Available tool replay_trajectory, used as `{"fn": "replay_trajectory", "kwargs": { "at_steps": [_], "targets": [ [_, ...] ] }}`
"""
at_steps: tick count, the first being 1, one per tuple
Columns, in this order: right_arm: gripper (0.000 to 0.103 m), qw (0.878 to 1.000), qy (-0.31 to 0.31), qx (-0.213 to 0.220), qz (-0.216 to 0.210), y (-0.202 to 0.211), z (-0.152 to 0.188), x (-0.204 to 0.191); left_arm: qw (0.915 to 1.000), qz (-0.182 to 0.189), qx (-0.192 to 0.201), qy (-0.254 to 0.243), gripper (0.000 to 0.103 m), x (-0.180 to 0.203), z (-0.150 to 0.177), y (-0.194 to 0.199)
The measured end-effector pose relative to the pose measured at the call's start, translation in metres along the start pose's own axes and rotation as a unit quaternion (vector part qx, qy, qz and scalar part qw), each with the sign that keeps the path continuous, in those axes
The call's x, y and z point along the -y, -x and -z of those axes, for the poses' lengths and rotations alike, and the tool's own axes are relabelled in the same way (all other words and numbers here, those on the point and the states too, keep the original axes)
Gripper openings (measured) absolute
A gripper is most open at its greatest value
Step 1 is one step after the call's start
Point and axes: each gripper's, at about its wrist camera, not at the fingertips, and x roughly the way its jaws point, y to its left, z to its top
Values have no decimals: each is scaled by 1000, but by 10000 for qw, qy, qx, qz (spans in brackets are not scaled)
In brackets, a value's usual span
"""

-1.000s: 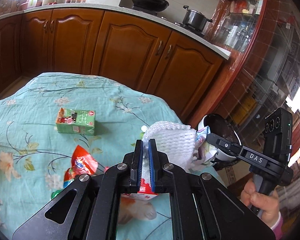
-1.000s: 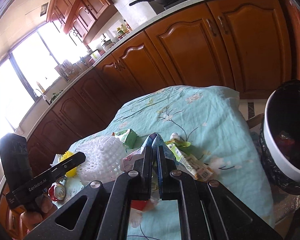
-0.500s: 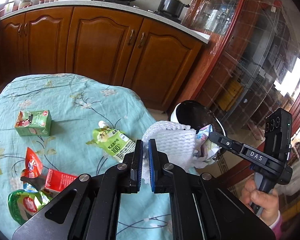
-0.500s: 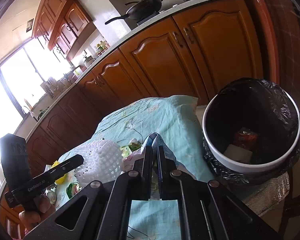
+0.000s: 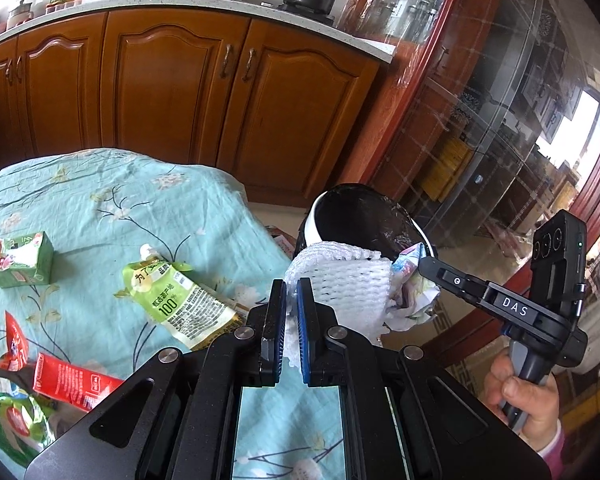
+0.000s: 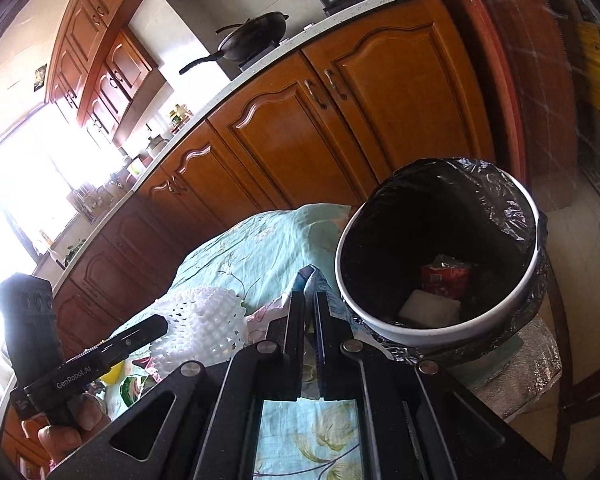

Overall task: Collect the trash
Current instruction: 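Carry both held items over the trash bin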

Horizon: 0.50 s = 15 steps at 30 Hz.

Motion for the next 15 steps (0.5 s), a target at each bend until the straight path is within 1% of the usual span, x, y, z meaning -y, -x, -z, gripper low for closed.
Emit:
{"fn": "replay_trajectory", "kwargs": {
  "at_steps": [7,15],
  "targets": [
    [4,9998,-77,110,130,9,-6,19,9998,104,-113,-126,5,20,-10,-23],
    [4,9991,-133,229,340,13,-20,40,9994,157,-159,-278,5,41,-32,-51]
  ]
}}
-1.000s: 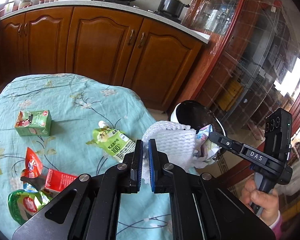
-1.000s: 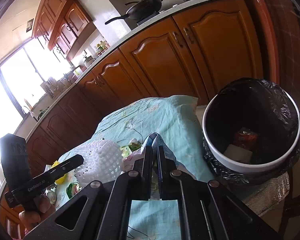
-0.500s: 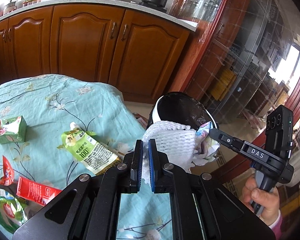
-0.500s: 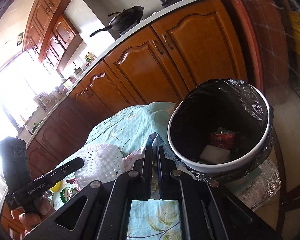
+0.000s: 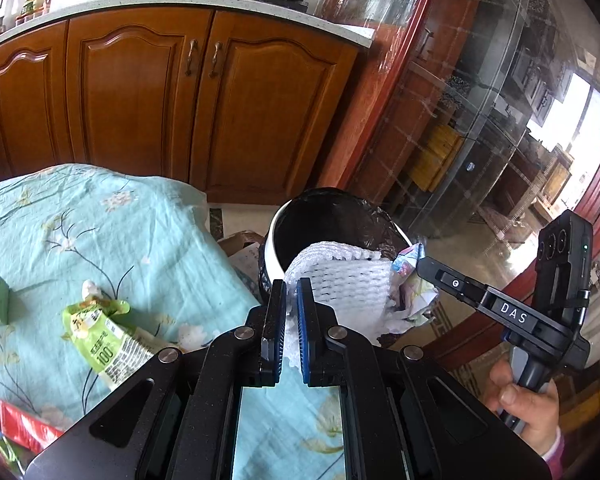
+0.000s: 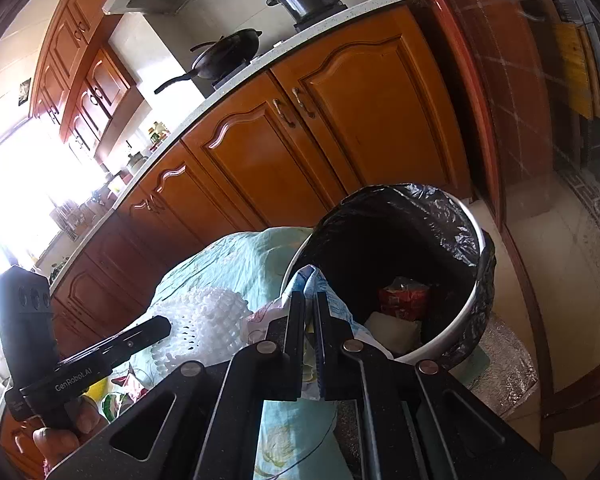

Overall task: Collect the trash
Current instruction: 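Carry both held items over the trash bin, then open both tools to drop the items into the bin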

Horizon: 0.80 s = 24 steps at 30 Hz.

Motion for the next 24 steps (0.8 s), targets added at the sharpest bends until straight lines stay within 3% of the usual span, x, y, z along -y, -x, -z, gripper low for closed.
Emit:
{"fn": "replay_trajectory", "kwargs": {
  "at_steps": [12,24],
  "targets": [
    [4,9992,28,48,384,-16,-31,28,9997,-27,-193,-150,5,23,-32,-57],
    [4,9976,109,-231,644,-43,-43,48,9975,-129,-570,-392,5,37,-31,-97]
  ]
}}
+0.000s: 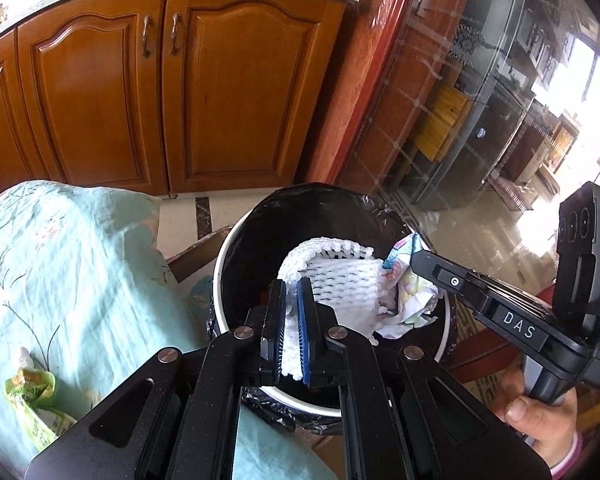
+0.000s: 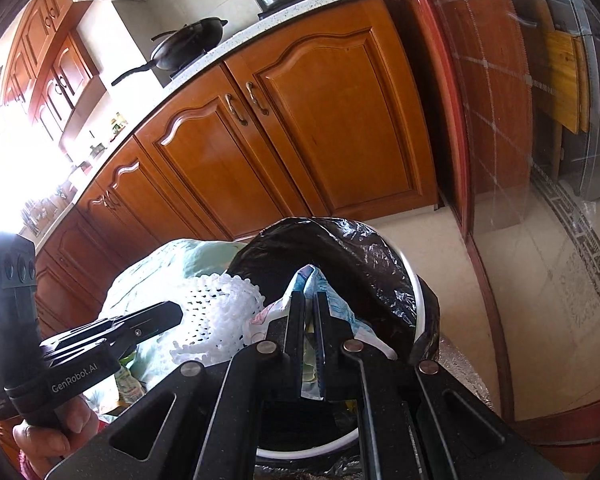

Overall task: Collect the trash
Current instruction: 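Open both tools to drop the items into the bin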

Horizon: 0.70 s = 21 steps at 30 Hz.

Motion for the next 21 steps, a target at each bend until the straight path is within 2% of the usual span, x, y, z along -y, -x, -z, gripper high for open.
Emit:
{"fn": "replay_trajectory", "kwargs": {
  "at_steps": [3,4,5,7,9,12,14,16,19,21],
  "targets": [
    [5,10000,-20,-66,18,-5,1,3,9999,-32,-84,-55,6,0,3,-5],
    [5,9999,-13,-97,34,-7,2,3,9999,-50,-109,-68,9,1,2,-7],
    [10,9999,-6,-136,42,-9,3,3,9999,-52,-136,-67,11,1,3,-7],
    [11,9998,-11,-175,66,-11,2,4,9999,-59,-153,-50,21,1,4,-8],
    [22,9998,-43,-197,74,-12,2,5,9999,-61,-115,-43,24,0,5,-5],
    [23,9999,-63,-149,54,-8,3,5,10000,-63,-42,-15,34,-2,8,2],
    [23,9999,-92,-113,38,-4,5,4,10000,-76,14,9,36,-4,12,9],
    [29,9999,-146,-81,-21,0,7,4,9999,-70,82,68,42,-8,18,18],
    [46,9998,-196,15,-107,9,13,1,9996,-77,181,201,46,-17,30,34],
    [64,9995,-220,54,-202,14,19,-2,9993,-97,210,295,48,-24,40,44]
  ]
}}
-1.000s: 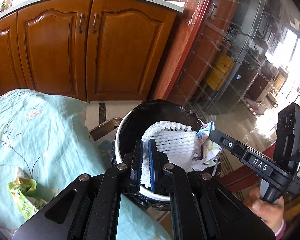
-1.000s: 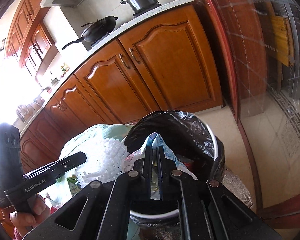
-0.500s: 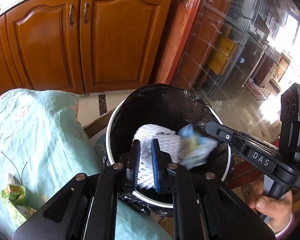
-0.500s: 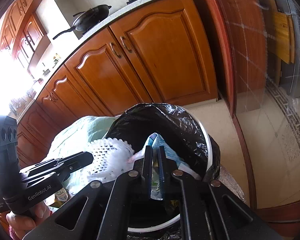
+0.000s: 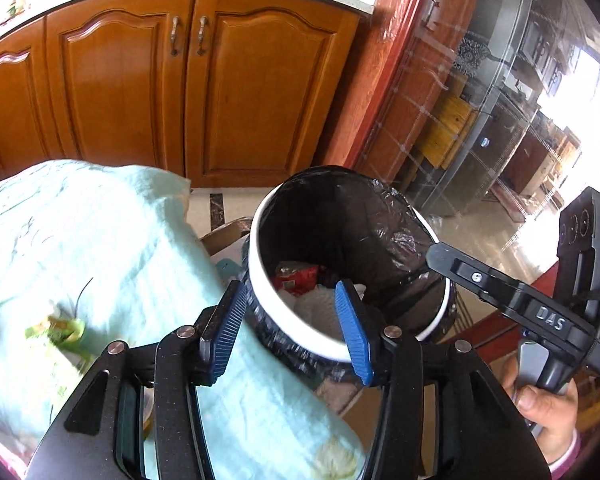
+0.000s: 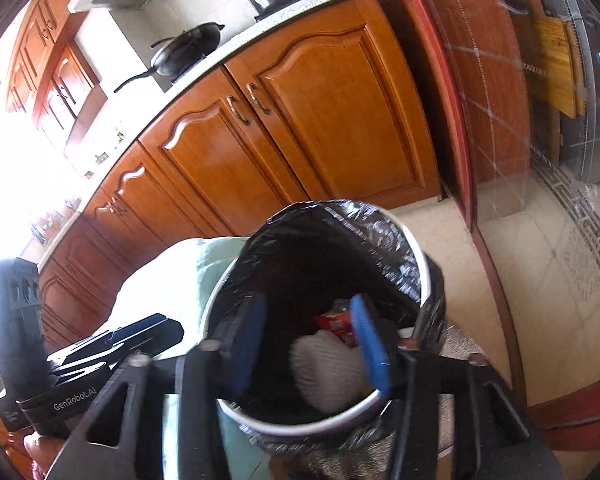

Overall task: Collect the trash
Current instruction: 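Open both tools to drop the items into the bin, then move both open tools back over the wrappers on the table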

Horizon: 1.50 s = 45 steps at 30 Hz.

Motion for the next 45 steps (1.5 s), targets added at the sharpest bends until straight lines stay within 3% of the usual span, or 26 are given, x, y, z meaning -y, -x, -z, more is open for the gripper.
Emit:
{"fn": "replay_trajectory", "kwargs": {
  "at_steps": [3,4,26,45],
  "targets": [
    [86,9998,-14,28,-188,6,11,-8,9998,-41,48,177,52,-14,15,16],
    [87,9997,-9,54,-230,8,15,-12,9997,-60,61,237,52,-19,20,22],
    [87,9936,455,-522,-893,0,95,-108,9885,-611,490,1295,54,-121,109,132],
    [87,9849,1058,-742,-1152,-10,114,-169,9769,-913,678,1807,54,-176,148,173]
  ]
}}
